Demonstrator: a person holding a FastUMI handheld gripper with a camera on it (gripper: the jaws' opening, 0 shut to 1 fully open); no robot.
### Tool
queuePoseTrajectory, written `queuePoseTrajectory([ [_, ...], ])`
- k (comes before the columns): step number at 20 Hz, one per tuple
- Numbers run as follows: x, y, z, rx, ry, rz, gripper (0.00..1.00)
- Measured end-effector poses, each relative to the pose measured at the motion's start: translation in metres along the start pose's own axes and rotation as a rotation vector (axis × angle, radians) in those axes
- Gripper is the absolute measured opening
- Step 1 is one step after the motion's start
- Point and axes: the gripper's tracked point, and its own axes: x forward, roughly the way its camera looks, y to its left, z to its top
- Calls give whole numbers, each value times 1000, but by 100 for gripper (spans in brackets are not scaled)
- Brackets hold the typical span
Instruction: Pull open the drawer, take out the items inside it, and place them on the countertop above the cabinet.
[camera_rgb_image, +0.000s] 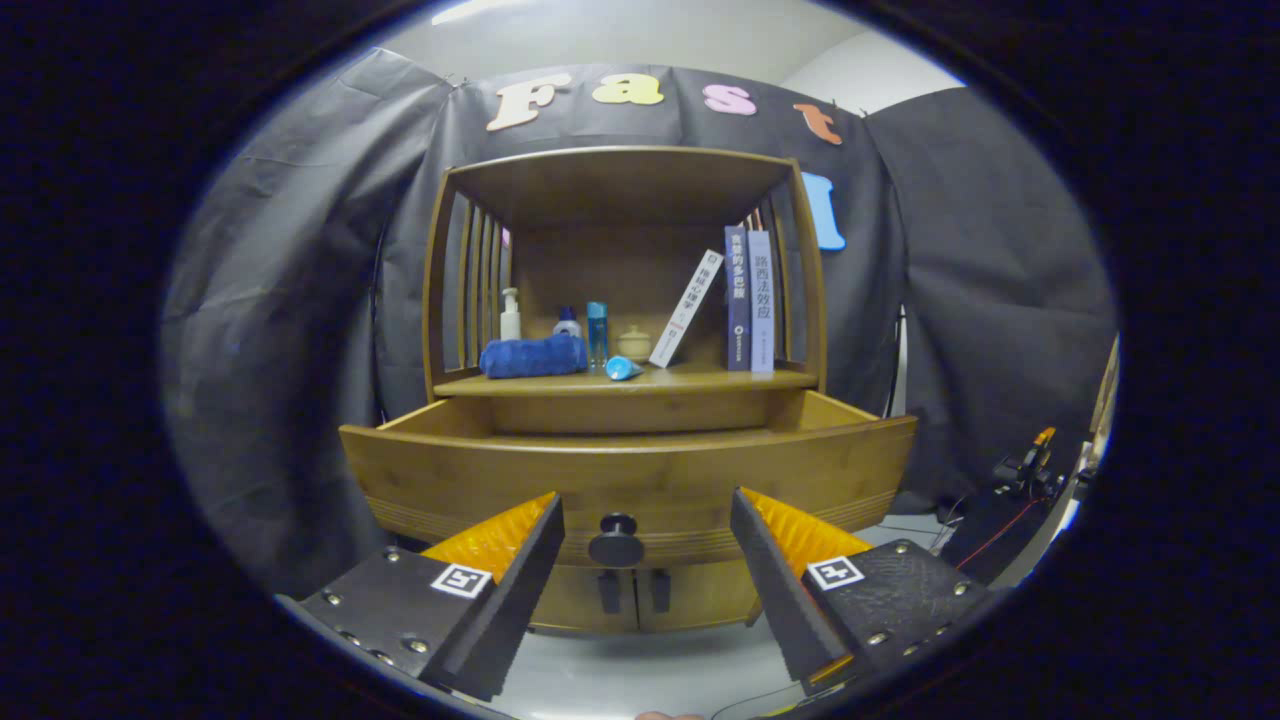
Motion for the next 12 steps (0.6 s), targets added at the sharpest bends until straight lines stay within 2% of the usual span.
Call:
queuePoseTrajectory([
  [6,29,17,-29,16,53,37,99],
  [12,69,9,-57,23,117,-14,99],
])
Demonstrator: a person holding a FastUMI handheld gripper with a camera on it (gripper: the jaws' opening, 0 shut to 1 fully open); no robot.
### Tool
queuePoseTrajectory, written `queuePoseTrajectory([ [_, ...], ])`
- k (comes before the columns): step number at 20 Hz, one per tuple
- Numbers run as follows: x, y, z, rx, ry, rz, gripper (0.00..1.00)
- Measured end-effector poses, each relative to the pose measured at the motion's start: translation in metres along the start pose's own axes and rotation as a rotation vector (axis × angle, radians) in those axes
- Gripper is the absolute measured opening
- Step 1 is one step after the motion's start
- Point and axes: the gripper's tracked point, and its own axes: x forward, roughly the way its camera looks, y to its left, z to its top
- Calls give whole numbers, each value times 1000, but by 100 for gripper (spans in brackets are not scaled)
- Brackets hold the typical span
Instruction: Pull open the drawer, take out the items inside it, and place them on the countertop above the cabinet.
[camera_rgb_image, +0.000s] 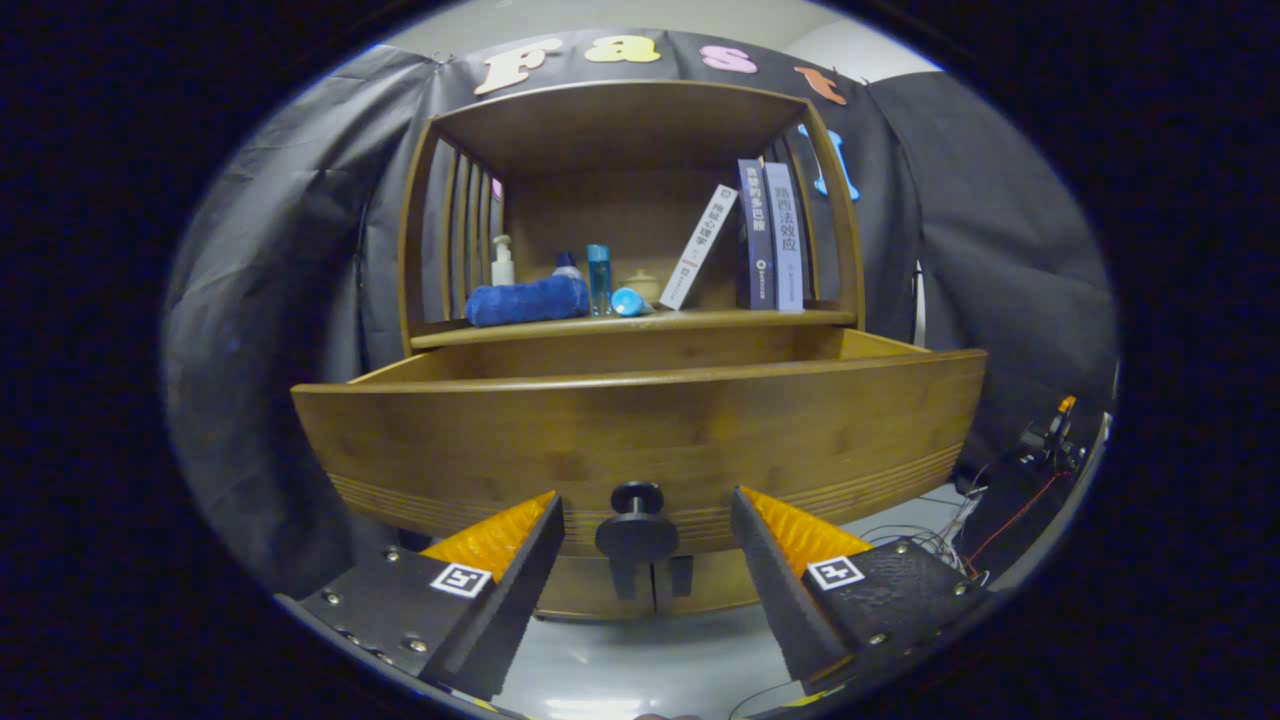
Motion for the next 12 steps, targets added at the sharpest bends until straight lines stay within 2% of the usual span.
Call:
queuePoseTrajectory([
  [1,7,5,-6,9,30,24,99],
  [2,0,9,4,33,-16,23,99],
  [8,13,27,4,-20,-27,38,99],
  [12,41,31,16,-38,-65,31,99],
])
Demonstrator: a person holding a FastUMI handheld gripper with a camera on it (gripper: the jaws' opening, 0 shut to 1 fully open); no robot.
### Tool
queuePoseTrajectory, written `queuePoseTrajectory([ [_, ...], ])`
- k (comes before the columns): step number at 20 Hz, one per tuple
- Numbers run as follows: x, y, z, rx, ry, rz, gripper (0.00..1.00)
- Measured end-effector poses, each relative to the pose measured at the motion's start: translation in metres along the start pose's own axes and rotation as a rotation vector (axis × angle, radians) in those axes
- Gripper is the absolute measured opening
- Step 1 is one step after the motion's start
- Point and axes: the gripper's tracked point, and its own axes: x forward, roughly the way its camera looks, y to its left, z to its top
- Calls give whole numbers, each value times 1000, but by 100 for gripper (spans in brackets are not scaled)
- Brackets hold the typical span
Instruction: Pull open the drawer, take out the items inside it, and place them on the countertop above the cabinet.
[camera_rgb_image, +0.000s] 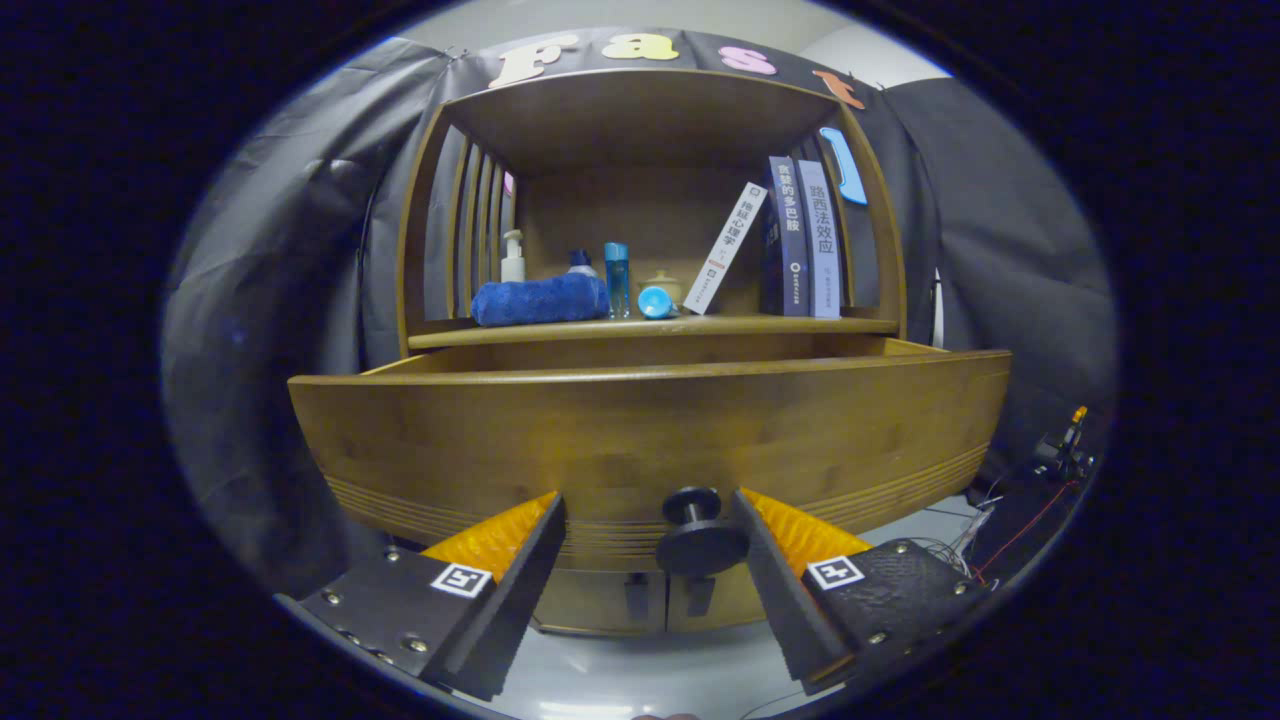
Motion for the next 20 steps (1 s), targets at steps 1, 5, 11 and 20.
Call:
queuePoseTrajectory([
  [1,12,1,-1,-15,13,-4,99],
  [5,40,2,4,-17,-9,-2,99],
  [11,48,2,1,-4,-25,9,99],
  [20,50,-3,5,-16,-83,8,99],
])
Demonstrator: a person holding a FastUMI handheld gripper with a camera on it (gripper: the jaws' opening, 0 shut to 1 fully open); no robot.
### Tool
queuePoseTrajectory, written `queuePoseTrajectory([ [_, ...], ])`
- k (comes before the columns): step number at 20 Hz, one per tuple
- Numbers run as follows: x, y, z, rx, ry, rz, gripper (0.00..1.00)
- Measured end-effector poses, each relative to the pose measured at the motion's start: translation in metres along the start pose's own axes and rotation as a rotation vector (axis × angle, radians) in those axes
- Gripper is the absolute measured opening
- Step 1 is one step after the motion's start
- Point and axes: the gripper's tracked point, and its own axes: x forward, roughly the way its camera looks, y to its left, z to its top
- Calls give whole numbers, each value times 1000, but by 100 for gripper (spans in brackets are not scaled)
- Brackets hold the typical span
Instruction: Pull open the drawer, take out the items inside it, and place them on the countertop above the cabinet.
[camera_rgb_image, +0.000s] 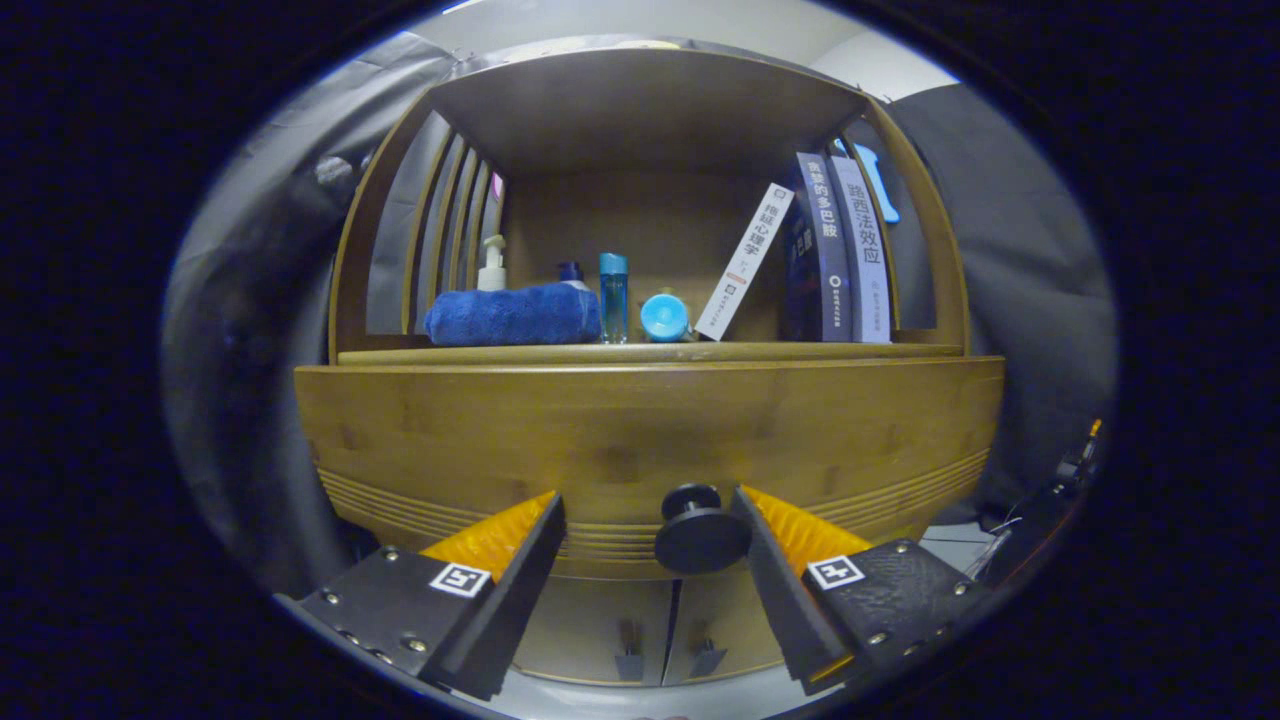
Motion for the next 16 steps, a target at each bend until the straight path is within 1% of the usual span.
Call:
queuePoseTrajectory([
  [8,7,-3,1,-1,-8,4,99],
  [11,11,-3,1,-20,-17,4,100],
  [16,10,-3,3,-10,-15,5,99],
])
